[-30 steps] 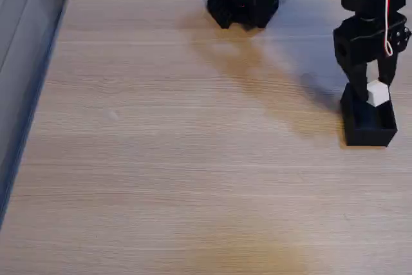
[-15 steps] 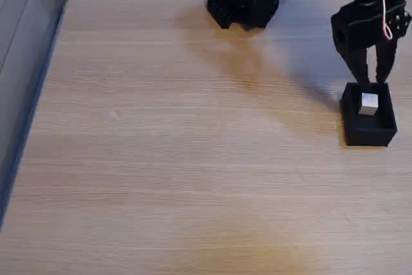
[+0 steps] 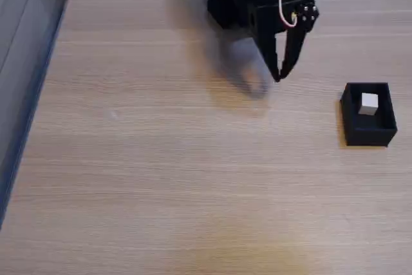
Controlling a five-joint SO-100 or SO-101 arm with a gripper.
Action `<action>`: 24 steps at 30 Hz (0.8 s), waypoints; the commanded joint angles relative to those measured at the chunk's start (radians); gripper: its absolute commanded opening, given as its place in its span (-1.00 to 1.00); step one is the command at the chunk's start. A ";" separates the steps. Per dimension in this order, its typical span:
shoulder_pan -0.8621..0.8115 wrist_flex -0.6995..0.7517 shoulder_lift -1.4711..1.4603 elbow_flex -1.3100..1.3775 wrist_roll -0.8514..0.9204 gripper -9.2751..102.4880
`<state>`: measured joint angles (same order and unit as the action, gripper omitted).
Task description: Pick a white block and place it in the black box.
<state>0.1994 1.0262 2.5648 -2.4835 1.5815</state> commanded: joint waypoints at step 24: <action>-0.195 0.322 0.767 -0.621 0.025 -0.83</action>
<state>0.0123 1.3376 3.3211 -3.0925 1.6153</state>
